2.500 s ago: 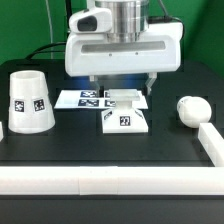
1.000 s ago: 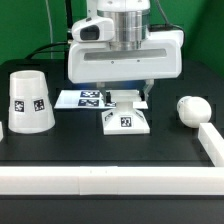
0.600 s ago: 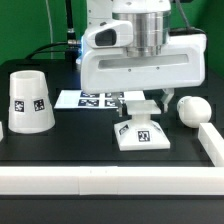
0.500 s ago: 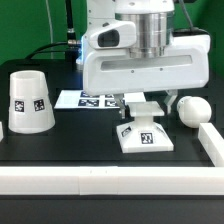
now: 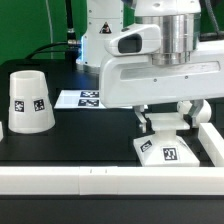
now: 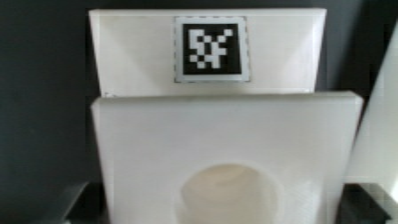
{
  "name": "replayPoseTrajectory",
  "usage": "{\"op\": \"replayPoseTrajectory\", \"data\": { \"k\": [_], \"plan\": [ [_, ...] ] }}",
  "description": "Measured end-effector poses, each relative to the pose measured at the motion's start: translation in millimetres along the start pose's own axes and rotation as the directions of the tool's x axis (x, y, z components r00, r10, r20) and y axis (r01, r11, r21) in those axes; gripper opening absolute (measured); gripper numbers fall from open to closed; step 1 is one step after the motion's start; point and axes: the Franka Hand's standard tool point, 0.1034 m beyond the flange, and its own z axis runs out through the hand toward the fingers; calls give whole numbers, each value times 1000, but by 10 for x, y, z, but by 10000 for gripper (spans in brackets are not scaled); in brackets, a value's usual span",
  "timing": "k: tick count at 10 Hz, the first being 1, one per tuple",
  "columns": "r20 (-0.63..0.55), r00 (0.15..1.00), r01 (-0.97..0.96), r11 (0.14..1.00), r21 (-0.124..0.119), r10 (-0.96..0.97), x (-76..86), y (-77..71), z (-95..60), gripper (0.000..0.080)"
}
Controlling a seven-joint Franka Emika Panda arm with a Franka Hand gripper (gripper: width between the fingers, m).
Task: Assemble lamp
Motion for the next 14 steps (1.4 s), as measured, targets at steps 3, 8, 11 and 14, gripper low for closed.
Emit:
{"op": "replayPoseTrajectory", "data": {
  "k": [3, 8, 11, 14],
  "plan": [
    [-21, 1000, 9, 1000, 4, -9, 172, -88, 19, 534],
    [-22, 1000, 0, 1000, 4, 0, 261, -140, 21, 534],
    [-22, 1000, 2, 1000, 4, -2, 259, -141, 26, 657],
    [-17, 999, 28, 1000, 2, -28, -5, -174, -65, 697]
  ]
}}
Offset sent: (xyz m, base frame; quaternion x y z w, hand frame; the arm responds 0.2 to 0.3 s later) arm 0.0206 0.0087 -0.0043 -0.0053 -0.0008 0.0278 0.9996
